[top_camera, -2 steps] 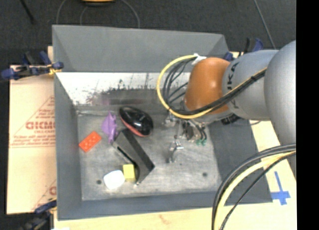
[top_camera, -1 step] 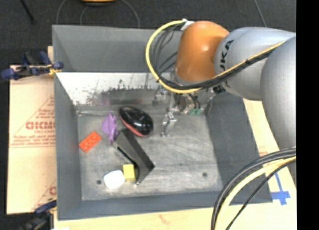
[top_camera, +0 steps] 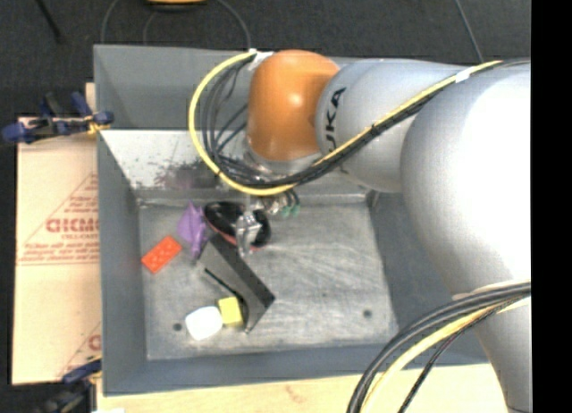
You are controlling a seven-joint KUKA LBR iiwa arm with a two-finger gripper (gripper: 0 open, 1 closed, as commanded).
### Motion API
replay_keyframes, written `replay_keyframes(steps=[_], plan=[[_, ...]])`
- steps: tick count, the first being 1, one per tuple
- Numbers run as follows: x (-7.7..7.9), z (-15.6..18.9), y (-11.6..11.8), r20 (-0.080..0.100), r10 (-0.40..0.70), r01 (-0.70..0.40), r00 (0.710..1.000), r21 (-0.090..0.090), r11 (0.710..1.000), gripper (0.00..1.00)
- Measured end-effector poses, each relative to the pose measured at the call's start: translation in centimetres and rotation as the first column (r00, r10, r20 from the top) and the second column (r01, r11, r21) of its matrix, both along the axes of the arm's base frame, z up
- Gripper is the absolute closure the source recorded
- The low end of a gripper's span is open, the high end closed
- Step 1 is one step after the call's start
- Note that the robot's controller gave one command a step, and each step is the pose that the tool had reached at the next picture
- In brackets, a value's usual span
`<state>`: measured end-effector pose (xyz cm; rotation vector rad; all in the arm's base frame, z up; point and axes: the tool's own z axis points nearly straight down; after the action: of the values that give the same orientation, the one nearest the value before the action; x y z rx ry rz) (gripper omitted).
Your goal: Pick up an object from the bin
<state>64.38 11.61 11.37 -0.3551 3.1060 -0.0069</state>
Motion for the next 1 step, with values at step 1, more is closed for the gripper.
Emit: replay_keyframes(steps=[1], plan=[[0.25, -1.64, 0.17, 0.003, -0.207, 0.207, 0.978, 0.006, 0.978, 0.00]])
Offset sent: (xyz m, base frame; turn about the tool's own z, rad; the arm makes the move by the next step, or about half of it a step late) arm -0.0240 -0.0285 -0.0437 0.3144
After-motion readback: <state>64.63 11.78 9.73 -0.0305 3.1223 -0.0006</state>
